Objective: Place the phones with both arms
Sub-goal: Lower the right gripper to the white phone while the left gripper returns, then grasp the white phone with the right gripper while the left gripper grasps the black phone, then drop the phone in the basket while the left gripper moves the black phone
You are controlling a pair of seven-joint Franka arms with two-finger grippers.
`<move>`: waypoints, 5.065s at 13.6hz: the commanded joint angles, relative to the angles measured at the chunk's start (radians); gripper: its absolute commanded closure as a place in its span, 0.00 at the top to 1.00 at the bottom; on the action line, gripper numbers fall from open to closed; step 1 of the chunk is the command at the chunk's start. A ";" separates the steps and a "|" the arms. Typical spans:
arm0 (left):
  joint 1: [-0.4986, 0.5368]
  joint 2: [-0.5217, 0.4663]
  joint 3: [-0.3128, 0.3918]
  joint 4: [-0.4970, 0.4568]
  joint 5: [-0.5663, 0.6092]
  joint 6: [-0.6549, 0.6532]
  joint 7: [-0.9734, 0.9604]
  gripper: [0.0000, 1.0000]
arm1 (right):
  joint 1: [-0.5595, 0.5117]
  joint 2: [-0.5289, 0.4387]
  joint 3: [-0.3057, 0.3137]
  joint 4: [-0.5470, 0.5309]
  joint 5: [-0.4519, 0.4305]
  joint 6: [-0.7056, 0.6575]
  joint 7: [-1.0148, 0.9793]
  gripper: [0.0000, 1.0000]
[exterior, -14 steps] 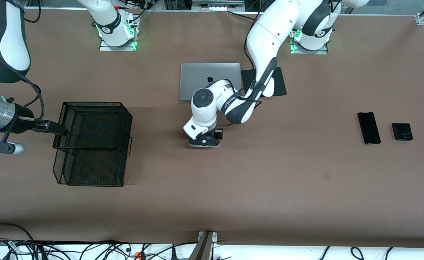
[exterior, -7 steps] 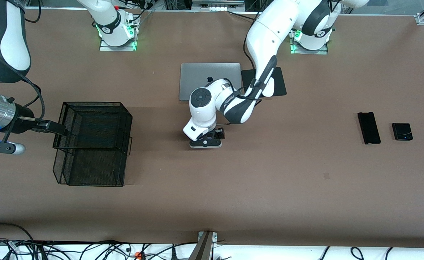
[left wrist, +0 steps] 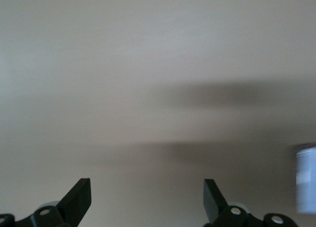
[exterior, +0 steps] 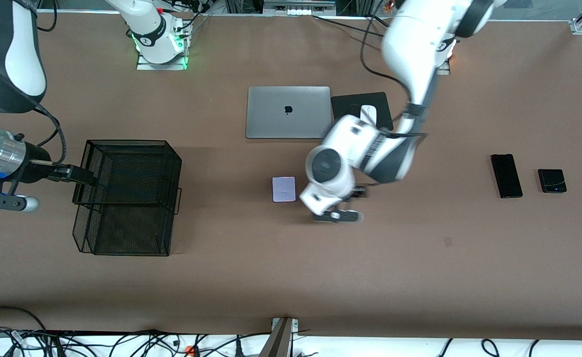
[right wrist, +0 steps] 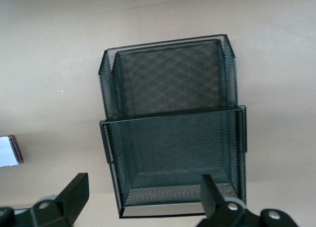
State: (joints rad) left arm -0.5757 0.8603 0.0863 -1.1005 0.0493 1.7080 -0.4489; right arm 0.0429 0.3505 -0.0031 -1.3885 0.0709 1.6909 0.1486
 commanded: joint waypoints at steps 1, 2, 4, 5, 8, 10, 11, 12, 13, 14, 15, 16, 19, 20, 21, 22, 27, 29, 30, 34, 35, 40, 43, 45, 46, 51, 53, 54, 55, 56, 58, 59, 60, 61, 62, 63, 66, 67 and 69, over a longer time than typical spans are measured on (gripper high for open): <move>0.110 -0.180 -0.011 -0.253 0.020 -0.005 0.197 1.00 | 0.056 0.014 0.003 -0.017 0.004 0.024 0.034 1.00; 0.159 -0.207 -0.008 -0.294 0.033 -0.005 0.281 1.00 | 0.105 0.031 0.003 -0.017 0.003 0.036 0.057 1.00; 0.267 -0.248 -0.010 -0.357 0.119 -0.004 0.445 1.00 | 0.210 0.070 0.003 -0.017 0.013 0.110 0.199 1.00; 0.325 -0.259 -0.008 -0.367 0.127 -0.002 0.504 1.00 | 0.247 0.090 0.003 -0.017 0.018 0.154 0.271 1.00; 0.511 -0.279 -0.011 -0.392 0.146 0.062 0.611 1.00 | 0.368 0.157 0.005 -0.015 0.020 0.242 0.419 1.00; 0.618 -0.331 -0.013 -0.468 0.147 0.154 0.644 1.00 | 0.466 0.198 0.005 -0.015 0.017 0.311 0.436 1.00; 0.667 -0.360 -0.013 -0.520 0.146 0.215 0.674 1.00 | 0.518 0.226 0.005 -0.014 0.013 0.349 0.434 1.00; 0.721 -0.385 -0.016 -0.571 0.138 0.279 0.699 1.00 | 0.553 0.251 0.003 -0.014 0.013 0.396 0.434 1.00; 0.765 -0.405 -0.017 -0.622 0.133 0.341 0.731 1.00 | 0.572 0.278 0.005 -0.014 0.015 0.447 0.434 1.00; 0.783 -0.417 -0.017 -0.660 0.132 0.384 0.762 1.00 | 0.603 0.307 0.005 -0.014 0.015 0.496 0.443 1.00; 0.813 -0.428 -0.019 -0.705 0.129 0.428 0.774 1.00 | 0.627 0.336 0.003 -0.014 0.007 0.536 0.456 1.00; 0.848 -0.444 -0.028 -0.758 0.115 0.499 0.774 1.00 | 0.640 0.360 0.003 -0.014 0.004 0.556 0.457 1.00; 0.927 -0.471 -0.062 -0.919 0.078 0.704 0.773 1.00 | 0.663 0.427 0.003 -0.015 -0.054 0.599 0.447 1.00; 0.932 -0.471 -0.063 -0.955 0.078 0.752 0.765 1.00 | 0.664 0.450 0.003 -0.015 -0.080 0.611 0.444 1.00; 0.935 -0.471 -0.063 -0.992 0.078 0.801 0.759 1.00 | 0.667 0.470 0.003 -0.015 -0.098 0.630 0.444 1.00; 0.935 -0.469 -0.063 -1.030 0.078 0.859 0.756 1.00 | 0.678 0.484 0.003 -0.015 -0.108 0.651 0.445 1.00; 0.953 -0.460 -0.063 -1.119 0.075 0.985 0.717 1.00 | 0.683 0.505 0.003 -0.015 -0.111 0.682 0.447 1.00; 0.968 -0.454 -0.065 -1.131 0.052 1.010 0.711 1.00 | 0.690 0.524 0.003 -0.015 -0.126 0.728 0.450 1.00; 0.970 -0.451 -0.065 -1.136 0.029 1.016 0.710 1.00 | 0.692 0.535 0.003 -0.015 -0.126 0.746 0.451 1.00; 0.970 -0.443 -0.069 -1.150 -0.060 1.033 0.701 1.00 | 0.693 0.555 0.002 -0.015 -0.164 0.767 0.445 1.00; 0.968 -0.443 -0.069 -1.150 -0.065 1.033 0.694 1.00 | 0.692 0.553 0.002 -0.015 -0.166 0.765 0.444 1.00; 0.973 -0.408 -0.069 -1.171 -0.066 1.102 0.691 1.00 | 0.693 0.553 -0.001 -0.015 -0.201 0.765 0.440 1.00; 0.978 -0.402 -0.069 -1.171 -0.066 1.105 0.681 1.00 | 0.693 0.555 -0.001 -0.015 -0.206 0.765 0.450 1.00; 0.993 -0.388 -0.071 -1.171 -0.068 1.121 0.679 1.00 | 0.693 0.556 -0.001 -0.015 -0.206 0.767 0.453 1.00; 0.994 -0.379 -0.074 -1.171 -0.074 1.133 0.678 1.00 | 0.693 0.559 -0.001 -0.015 -0.206 0.767 0.453 0.98; 0.994 -0.359 -0.085 -1.171 -0.074 1.150 0.635 0.65 | 0.690 0.545 -0.005 -0.014 -0.197 0.760 0.448 0.00; 0.994 -0.356 -0.097 -1.168 -0.074 1.148 0.612 0.38 | 0.675 0.492 -0.024 -0.014 -0.195 0.693 0.451 0.00; 0.994 -0.356 -0.099 -1.168 -0.074 1.148 0.598 0.26 | 0.658 0.431 -0.055 -0.014 -0.194 0.612 0.445 0.00; 0.994 -0.356 -0.099 -1.165 -0.074 1.148 0.592 0.16 | 0.632 0.365 -0.090 -0.014 -0.194 0.533 0.436 0.00; 0.991 -0.356 -0.099 -1.164 -0.074 1.147 0.592 0.07 | 0.611 0.298 -0.127 -0.017 -0.194 0.465 0.421 0.00; 0.984 -0.360 -0.099 -1.155 -0.074 1.139 0.578 0.00 | 0.548 0.190 -0.190 -0.017 -0.180 0.332 0.279 0.00; 0.979 -0.368 -0.100 -1.142 -0.074 1.124 0.570 0.00 | 0.498 0.142 -0.201 -0.017 -0.140 0.261 0.193 0.00; 0.970 -0.377 -0.103 -1.119 -0.072 1.069 0.570 0.00 | 0.448 0.104 -0.213 -0.018 -0.108 0.174 0.111 0.00; 0.967 -0.386 -0.105 -1.083 -0.072 0.991 0.570 0.00 | 0.411 0.078 -0.237 -0.020 -0.097 0.086 0.041 0.00; 0.962 -0.400 -0.106 -1.043 -0.072 0.908 0.569 0.00 | 0.387 0.052 -0.267 -0.029 -0.095 0.028 -0.010 0.00; 0.953 -0.411 -0.106 -1.003 -0.072 0.831 0.564 0.00 | 0.379 0.032 -0.297 -0.047 -0.095 -0.015 -0.038 0.00; 0.895 -0.411 -0.105 -0.862 -0.069 0.629 0.501 0.00 | 0.376 -0.066 -0.359 -0.220 -0.095 0.018 -0.064 0.00; 0.867 -0.406 -0.105 -0.828 -0.062 0.595 0.462 0.00 | 0.376 -0.103 -0.379 -0.297 -0.089 0.067 -0.090 0.00; 0.774 -0.396 -0.105 -0.796 -0.058 0.582 0.382 0.00 | 0.376 -0.149 -0.406 -0.423 -0.066 0.160 -0.124 0.00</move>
State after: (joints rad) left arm 0.2850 0.4582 -0.0282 -1.9377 -0.0013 2.3278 0.0037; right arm 0.4025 0.3035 -0.3822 -1.6410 -0.0173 1.7607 0.0579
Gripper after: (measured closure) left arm 0.211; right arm 0.163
